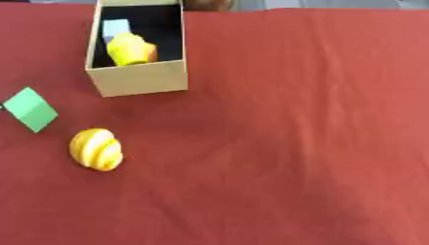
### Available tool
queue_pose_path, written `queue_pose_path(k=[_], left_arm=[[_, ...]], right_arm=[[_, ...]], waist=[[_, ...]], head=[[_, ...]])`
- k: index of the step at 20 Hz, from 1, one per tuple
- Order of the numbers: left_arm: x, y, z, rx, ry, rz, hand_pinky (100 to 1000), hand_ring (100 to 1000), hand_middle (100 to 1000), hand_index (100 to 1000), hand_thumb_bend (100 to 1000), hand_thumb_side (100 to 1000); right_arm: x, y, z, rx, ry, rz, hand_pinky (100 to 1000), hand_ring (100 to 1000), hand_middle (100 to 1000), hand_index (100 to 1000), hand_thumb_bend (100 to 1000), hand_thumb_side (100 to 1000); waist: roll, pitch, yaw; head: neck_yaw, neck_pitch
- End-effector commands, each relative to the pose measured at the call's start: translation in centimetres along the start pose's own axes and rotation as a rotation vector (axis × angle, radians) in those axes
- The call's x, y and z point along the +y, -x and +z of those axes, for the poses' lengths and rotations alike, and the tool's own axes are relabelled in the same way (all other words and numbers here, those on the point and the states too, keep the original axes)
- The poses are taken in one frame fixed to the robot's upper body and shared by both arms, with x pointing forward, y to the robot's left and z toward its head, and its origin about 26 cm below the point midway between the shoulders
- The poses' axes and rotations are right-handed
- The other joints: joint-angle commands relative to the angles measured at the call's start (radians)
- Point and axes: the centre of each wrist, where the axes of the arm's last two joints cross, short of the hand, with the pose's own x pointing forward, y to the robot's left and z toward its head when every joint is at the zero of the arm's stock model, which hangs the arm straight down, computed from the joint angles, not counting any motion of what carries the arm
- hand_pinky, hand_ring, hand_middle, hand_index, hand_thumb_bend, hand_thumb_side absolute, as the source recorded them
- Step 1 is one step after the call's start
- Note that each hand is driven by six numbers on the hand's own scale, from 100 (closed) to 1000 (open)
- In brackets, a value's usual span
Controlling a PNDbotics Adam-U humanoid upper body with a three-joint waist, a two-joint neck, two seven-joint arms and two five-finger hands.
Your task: Pick up objects on the table and place them in the box.
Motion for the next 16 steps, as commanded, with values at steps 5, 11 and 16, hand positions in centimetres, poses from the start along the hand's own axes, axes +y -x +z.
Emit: queue_pose_path(k=[5, 11, 16], left_arm=[[1.0, 0.9, -0.5, -0.028, 0.151, -0.146, 936, 868, 839, 898, 711, 288], [1.3, 1.0, -1.5, -0.035, 0.221, -0.134, 920, 859, 842, 891, 585, 152], [1.8, 0.6, -2.2, -0.045, 0.263, -0.092, 908, 851, 854, 891, 534, 132]], right_arm=[[-0.7, -0.5, -0.4, -0.005, -0.032, 0.016, 896, 937, 697, 827, 100, 740], [-0.5, -0.4, -0.1, 0.012, -0.034, 0.008, 898, 938, 692, 823, 100, 754], [-0.3, -0.3, 0.2, 0.03, -0.031, 0.007, 900, 939, 688, 820, 100, 765]], waist=[[0.006, -0.029, 0.001], [0.005, -0.028, 0.0], [0.004, -0.028, -0.003]], head=[[0.007, 0.003], [0.009, 0.003], [0.014, -0.001]])
